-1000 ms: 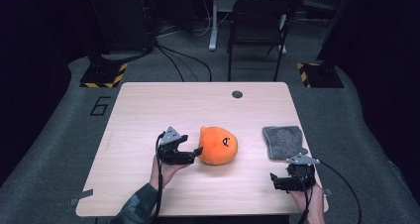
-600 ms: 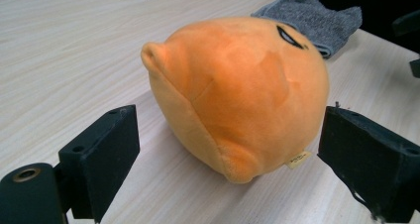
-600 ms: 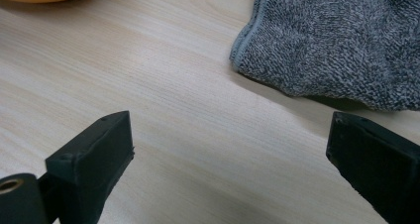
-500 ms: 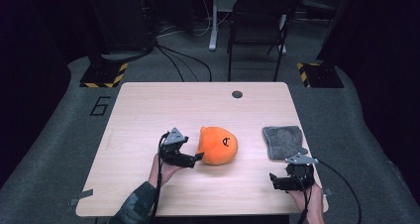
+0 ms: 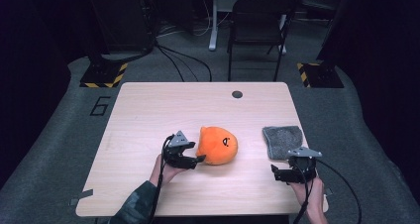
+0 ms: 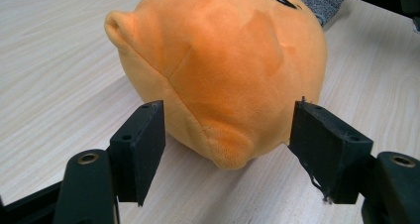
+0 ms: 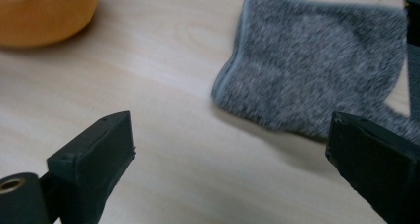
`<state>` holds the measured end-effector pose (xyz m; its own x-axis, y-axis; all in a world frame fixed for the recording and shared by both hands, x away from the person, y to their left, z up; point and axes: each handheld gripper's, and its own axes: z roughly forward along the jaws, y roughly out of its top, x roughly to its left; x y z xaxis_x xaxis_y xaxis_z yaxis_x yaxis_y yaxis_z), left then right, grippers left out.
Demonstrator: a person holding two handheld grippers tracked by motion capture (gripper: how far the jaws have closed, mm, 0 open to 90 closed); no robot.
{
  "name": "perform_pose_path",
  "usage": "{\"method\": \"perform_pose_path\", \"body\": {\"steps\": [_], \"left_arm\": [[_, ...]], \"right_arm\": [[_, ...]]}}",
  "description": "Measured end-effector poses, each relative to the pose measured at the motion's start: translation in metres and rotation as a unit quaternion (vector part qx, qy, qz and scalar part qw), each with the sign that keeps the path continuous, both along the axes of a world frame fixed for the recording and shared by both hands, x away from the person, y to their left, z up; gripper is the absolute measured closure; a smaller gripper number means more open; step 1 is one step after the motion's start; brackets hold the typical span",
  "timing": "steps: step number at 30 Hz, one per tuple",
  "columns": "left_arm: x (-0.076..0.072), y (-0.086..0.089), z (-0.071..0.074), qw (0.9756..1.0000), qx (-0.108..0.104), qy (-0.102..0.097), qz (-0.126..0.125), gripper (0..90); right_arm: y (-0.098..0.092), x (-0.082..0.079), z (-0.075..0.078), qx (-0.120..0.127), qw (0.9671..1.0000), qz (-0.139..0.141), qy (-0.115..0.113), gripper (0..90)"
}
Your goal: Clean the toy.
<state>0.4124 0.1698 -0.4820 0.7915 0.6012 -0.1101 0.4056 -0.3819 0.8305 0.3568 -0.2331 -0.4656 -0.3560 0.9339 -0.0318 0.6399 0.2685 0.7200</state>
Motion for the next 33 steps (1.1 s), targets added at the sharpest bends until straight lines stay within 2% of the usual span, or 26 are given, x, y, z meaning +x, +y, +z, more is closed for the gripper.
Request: {"method": "perform_pose_path", "body": {"steps": [1, 3, 7, 11, 12, 14, 17, 20, 22, 26, 29, 32, 33], "left_arm": [[0.001, 0.0, -0.001, 1.0, 0.006, 0.001, -0.003, 30.9], [0.001, -0.002, -0.003, 1.0, 0.006, 0.002, -0.005, 32.9], [0.001, -0.003, -0.005, 0.9999, 0.009, 0.004, -0.012, 34.9], [0.001, -0.004, -0.007, 0.9999, 0.0, 0.005, -0.011, 38.0], [0.002, -0.003, -0.006, 0.9999, 0.005, 0.006, -0.013, 38.4], [0.002, -0.003, -0.007, 0.9998, 0.004, 0.007, -0.016, 40.0], [0.003, -0.003, -0.008, 0.9999, 0.002, 0.005, -0.014, 40.8], [0.003, -0.003, -0.009, 0.9999, -0.003, 0.007, -0.012, 42.0], [0.003, -0.003, -0.008, 0.9999, 0.003, 0.006, -0.015, 44.1], [0.001, -0.003, -0.01, 1.0, 0.001, 0.002, -0.01, 46.3], [0.0, -0.004, -0.01, 1.0, 0.004, 0.001, -0.008, 49.4], [-0.001, -0.004, -0.01, 1.0, 0.006, 0.004, -0.006, 53.0], [-0.001, -0.005, -0.01, 1.0, 0.006, 0.003, -0.004, 54.7]], "right_arm": [[-0.002, 0.004, 0.002, 0.003, 1.0, -0.003, -0.003, 4.3], [-0.003, 0.014, 0.006, 0.007, 0.9998, -0.016, -0.01, 4.5], [-0.005, 0.04, 0.007, 0.0, 0.999, -0.042, -0.017, 5.6], [-0.005, 0.07, -0.004, 0.004, 0.9973, -0.073, 0.001, 5.7], [-0.005, 0.077, -0.007, 0.0, 0.9966, -0.082, 0.005, 5.7], [-0.006, 0.088, -0.014, -0.008, 0.9956, -0.092, 0.01, 6.2], [-0.009, 0.1, -0.021, -0.003, 0.9933, -0.113, 0.023, 6.8], [-0.011, 0.108, -0.029, -0.007, 0.9917, -0.124, 0.035, 7.6], [-0.012, 0.112, -0.035, -0.011, 0.9908, -0.127, 0.044, 8.3], [-0.013, 0.115, -0.044, -0.009, 0.9889, -0.134, 0.065, 12.6], [-0.015, 0.113, -0.045, 0.004, 0.9893, -0.13, 0.067, 19.1], [-0.015, 0.111, -0.044, 0.005, 0.9917, -0.113, 0.061, 30.4], [-0.014, 0.11, -0.043, 0.01, 0.9913, -0.115, 0.064, 35.8]]}}
